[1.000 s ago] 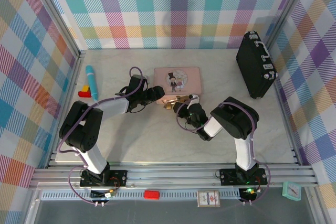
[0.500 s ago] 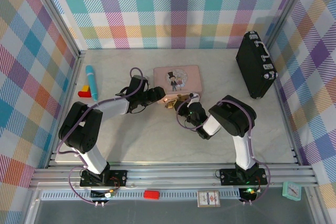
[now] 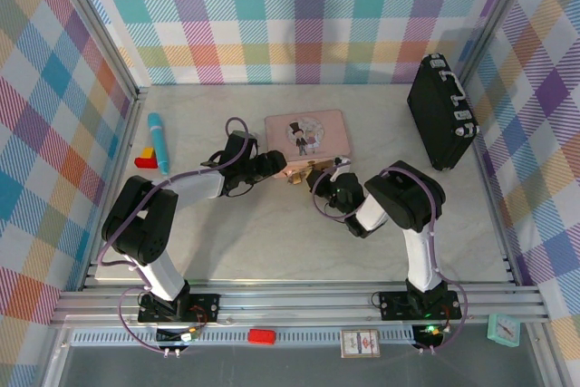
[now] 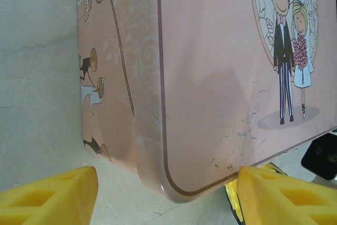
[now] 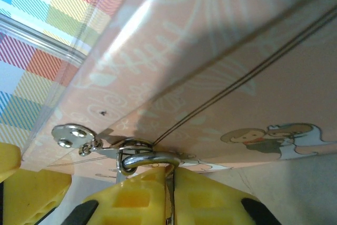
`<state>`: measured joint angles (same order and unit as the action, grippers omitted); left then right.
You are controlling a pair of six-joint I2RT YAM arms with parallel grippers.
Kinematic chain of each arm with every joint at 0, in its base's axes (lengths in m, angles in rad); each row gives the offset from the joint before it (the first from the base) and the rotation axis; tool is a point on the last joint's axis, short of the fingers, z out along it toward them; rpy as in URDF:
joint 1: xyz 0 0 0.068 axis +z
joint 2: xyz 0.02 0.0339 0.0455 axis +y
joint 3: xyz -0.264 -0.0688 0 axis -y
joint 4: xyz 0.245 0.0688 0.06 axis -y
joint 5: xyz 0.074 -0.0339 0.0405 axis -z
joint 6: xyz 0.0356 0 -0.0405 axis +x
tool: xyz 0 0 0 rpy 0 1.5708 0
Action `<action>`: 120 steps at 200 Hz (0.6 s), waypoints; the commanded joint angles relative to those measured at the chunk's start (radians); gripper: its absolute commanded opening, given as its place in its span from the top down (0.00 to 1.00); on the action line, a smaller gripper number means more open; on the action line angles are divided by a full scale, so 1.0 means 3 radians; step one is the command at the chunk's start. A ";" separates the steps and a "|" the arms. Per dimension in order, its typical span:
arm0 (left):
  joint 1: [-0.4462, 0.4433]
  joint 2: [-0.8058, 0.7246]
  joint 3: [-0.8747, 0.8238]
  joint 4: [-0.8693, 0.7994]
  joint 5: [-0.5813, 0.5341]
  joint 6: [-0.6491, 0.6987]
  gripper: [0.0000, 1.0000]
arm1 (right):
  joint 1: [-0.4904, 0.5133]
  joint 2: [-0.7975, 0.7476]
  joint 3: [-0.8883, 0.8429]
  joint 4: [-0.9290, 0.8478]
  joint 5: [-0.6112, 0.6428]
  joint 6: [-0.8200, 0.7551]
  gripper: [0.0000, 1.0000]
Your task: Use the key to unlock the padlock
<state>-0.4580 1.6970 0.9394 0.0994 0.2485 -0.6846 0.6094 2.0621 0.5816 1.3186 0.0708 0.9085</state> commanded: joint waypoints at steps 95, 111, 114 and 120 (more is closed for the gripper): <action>-0.0033 0.0125 0.0214 -0.0201 -0.0054 -0.0025 0.30 | -0.0090 0.0056 -0.0056 0.0294 -0.0194 0.0034 0.69; -0.0055 0.0178 0.0298 -0.0285 -0.0051 0.0012 0.30 | -0.0088 0.0088 0.0025 0.0230 -0.0210 0.0029 0.69; -0.0061 0.0189 0.0315 -0.0301 -0.0056 0.0023 0.30 | -0.0088 0.0097 0.0036 0.0227 -0.0217 0.0028 0.69; -0.0072 0.0204 0.0346 -0.0327 -0.0070 0.0040 0.30 | -0.0091 0.0107 0.0070 0.0223 -0.0227 0.0013 0.69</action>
<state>-0.4633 1.7260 0.9936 0.0593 0.2348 -0.6910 0.5880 2.0670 0.5617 1.3613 0.0235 0.9127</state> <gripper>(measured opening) 0.697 0.307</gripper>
